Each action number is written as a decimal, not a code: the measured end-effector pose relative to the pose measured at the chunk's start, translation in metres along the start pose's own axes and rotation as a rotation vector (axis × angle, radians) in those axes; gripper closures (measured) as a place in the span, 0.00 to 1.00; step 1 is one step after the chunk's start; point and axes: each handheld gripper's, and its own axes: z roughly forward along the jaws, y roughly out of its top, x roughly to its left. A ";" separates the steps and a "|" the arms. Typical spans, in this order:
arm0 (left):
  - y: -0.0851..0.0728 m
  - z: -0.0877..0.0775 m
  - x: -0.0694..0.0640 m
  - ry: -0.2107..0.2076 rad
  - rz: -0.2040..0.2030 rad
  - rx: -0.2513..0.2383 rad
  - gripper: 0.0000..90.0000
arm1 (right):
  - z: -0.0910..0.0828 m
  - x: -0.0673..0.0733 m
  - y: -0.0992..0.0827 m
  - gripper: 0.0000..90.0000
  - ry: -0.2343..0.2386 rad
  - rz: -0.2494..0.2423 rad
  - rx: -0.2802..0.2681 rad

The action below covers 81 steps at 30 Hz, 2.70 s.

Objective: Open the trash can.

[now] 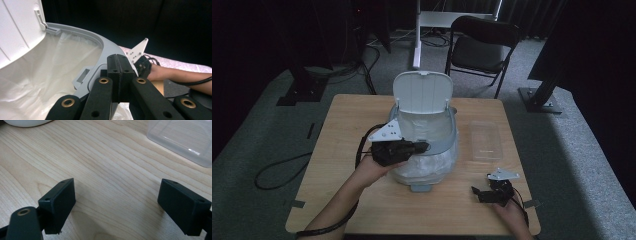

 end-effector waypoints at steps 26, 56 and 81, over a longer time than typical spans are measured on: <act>0.001 -0.017 0.010 0.040 -0.059 -0.063 0.34 | 0.000 0.000 0.000 0.16 0.000 0.001 0.000; -0.018 -0.037 0.019 0.223 -0.047 -0.074 0.01 | 0.000 0.000 0.000 0.16 0.000 0.000 0.001; -0.063 -0.061 0.037 0.346 -0.105 -0.029 0.01 | 0.000 0.000 0.000 0.16 0.000 0.001 0.000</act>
